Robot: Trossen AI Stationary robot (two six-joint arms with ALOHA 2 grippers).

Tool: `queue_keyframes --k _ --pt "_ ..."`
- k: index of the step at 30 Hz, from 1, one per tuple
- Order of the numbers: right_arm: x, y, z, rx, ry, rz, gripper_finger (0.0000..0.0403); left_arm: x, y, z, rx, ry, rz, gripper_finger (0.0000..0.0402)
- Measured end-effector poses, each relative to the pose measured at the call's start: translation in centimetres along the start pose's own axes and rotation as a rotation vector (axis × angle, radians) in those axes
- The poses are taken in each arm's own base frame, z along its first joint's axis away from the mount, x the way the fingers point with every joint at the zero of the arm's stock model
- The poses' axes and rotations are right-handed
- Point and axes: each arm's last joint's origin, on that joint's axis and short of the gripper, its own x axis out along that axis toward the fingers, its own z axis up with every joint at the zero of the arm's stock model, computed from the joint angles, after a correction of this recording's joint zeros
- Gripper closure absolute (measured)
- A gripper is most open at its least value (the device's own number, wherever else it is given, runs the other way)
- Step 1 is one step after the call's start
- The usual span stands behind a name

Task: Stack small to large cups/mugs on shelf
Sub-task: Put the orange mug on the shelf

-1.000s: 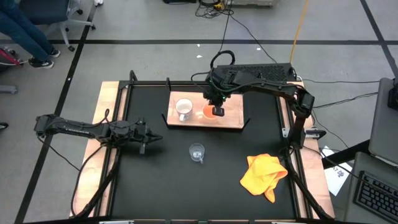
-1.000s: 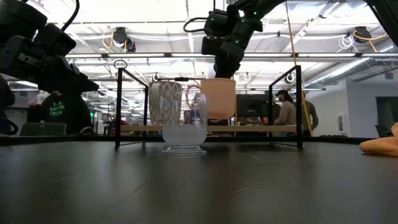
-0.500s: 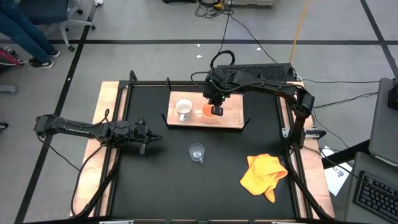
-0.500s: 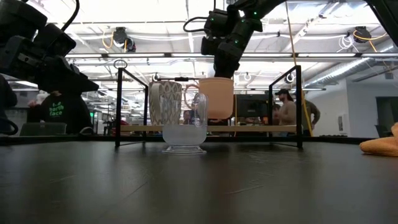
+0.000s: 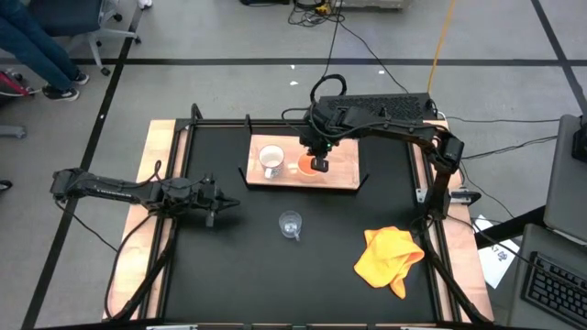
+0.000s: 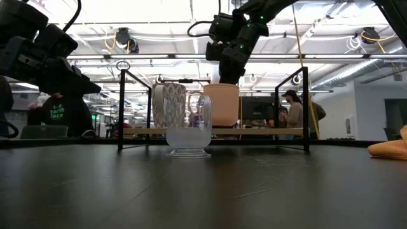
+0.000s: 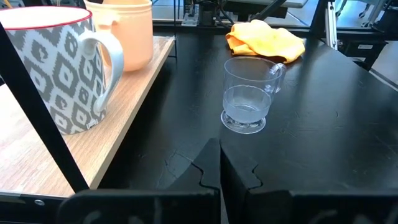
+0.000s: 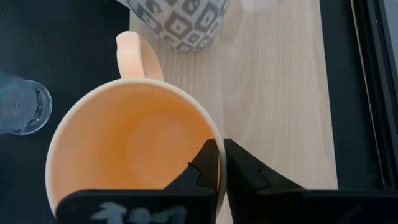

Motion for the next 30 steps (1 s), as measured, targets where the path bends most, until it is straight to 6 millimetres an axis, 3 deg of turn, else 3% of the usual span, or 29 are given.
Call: queue_keyframes --k 18,30 --pt "0.0 0.1 -0.1 0.008 0.013 0.007 0.0399 0.0 0.0 0.0 0.0 0.0 0.0 0.0401" --pt "1.5 0.1 -0.1 0.011 0.03 0.021 0.0399 0.0 0.0 -0.1 0.0 0.006 0.0 0.0401"
